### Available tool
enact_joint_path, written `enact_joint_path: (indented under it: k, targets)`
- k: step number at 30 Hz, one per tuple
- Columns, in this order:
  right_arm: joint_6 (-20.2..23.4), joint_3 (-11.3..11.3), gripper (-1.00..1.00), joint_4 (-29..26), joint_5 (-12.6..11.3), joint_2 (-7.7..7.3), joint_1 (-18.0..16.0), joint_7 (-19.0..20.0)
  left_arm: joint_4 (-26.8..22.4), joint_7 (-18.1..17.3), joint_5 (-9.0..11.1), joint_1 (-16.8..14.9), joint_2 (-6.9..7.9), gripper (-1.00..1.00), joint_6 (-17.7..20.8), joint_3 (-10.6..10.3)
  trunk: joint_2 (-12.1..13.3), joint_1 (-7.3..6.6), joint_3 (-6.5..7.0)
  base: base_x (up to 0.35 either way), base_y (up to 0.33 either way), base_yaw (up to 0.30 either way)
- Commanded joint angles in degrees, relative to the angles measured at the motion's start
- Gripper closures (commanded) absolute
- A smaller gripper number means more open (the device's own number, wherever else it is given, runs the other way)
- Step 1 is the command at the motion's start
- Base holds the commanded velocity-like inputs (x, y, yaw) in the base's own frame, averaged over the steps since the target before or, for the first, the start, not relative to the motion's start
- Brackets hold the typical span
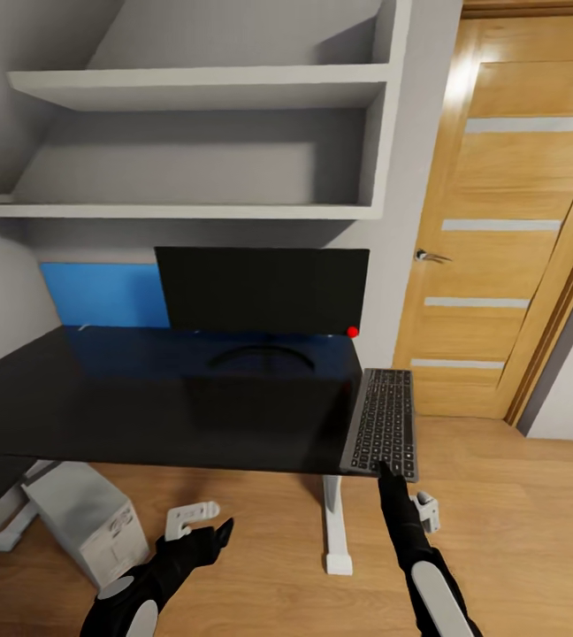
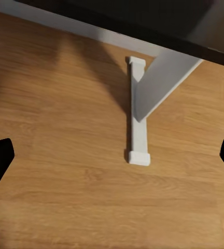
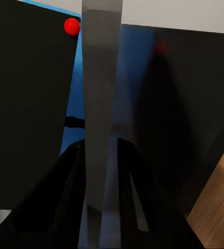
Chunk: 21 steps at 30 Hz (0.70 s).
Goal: In the bedroom, organize the workspace by keeping the computer under the desk, ensuring the monitor is on the desk, placing the keyboard on the desk next to the monitor, placing the mouse on the desk next to the keyboard, moving the folder from the swivel chair onto the desk next to the mouse, stacking the notebook on top of the folder with the pen on top of the notebook, and positioning the swivel chair next to the desk.
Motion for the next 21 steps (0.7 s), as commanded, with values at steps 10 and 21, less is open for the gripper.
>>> enact_joint_path:
  k: [10,21]
  targets:
    - [-0.36,0.64,1.0,0.11,-0.66,-0.03,-0.04,0.34,-0.07,0.54,0.61,-0.04,0.0,-1.0,0.23,-0.06,-4.06,2.2,-1.81,0.0,0.0,0.012]
    - [-8.74,1.49,1.0,1.0,-0.35,2.47,0.02,1.02,-0.07,0.51,0.61,-0.04,0.0,-1.0,0.23,-0.06,-7.27,3.96,-3.25,0.0,0.0,0.0]
